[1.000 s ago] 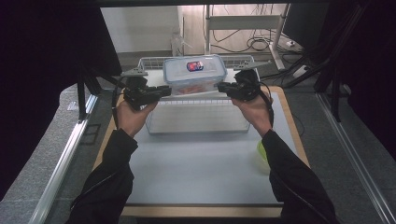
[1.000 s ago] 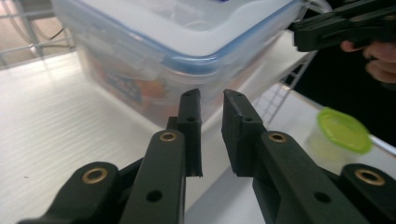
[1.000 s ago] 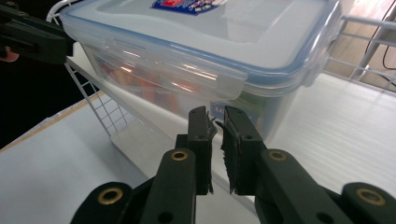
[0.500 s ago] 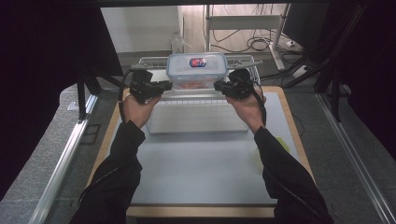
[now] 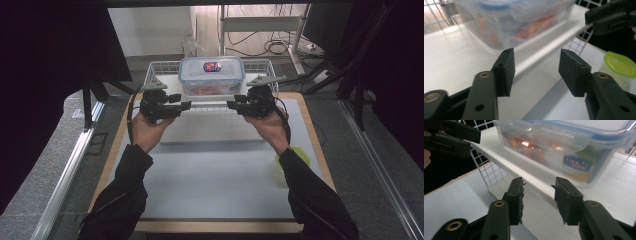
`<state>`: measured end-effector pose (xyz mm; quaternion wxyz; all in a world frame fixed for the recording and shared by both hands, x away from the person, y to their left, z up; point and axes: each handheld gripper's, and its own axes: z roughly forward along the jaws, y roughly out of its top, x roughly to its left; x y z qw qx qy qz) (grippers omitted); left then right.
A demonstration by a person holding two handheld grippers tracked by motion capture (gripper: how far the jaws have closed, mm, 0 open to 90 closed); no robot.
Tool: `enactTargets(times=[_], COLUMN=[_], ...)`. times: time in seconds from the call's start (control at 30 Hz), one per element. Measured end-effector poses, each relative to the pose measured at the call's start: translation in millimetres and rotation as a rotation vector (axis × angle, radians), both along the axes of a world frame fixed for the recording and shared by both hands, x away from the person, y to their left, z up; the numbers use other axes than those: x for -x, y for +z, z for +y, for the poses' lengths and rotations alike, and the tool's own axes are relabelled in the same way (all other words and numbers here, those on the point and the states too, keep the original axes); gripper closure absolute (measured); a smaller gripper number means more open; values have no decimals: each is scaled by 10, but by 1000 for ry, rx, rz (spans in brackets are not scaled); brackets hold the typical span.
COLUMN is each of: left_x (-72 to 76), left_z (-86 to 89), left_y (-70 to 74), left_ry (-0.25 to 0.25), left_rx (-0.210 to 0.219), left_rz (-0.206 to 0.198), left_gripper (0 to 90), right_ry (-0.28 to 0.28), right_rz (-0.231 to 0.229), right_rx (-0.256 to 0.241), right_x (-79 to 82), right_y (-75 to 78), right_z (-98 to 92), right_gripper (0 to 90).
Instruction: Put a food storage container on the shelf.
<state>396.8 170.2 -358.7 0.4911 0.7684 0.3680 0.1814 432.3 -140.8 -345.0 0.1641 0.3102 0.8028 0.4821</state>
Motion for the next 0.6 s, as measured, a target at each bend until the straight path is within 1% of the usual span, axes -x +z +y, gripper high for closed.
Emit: enactTargets(times=[0.07, 0.13, 0.23, 0.33, 0.4, 0.47, 0.53, 0.6], left_x=[65, 146, 257, 386, 473, 533, 599, 667], left_z=[-27, -47, -68, -95, -109, -115, -122, -130], left_y=[-33, -68, -128, -191, -238, -280, -337, -418], left_ry=[-12, -27, -68, -88, -97, -101, -120, -134], left_rx=[-9, -15, -15, -24, -32, -29, -25, -11], left_rz=[-3, -6, 6, 1, -3, 0, 10, 23], left_gripper=[412, 389, 353, 313, 287, 262, 249, 247], right_ry=[3, 11, 28, 45, 54, 61, 74, 87], right_rz=[-14, -17, -14, 4, 4, -1, -8, -21], right_rx=[15, 25, 37, 30, 29, 18, 13, 11], right_x=[73, 126, 218, 313, 381, 449, 519, 588], right_y=[-40, -86, -168, -240, -275, -307, -343, -387], right_z=[-11, -22, -48, -76, -95, -120, -140, -166], right_gripper=[542, 508, 453, 414, 381, 343, 318, 281])
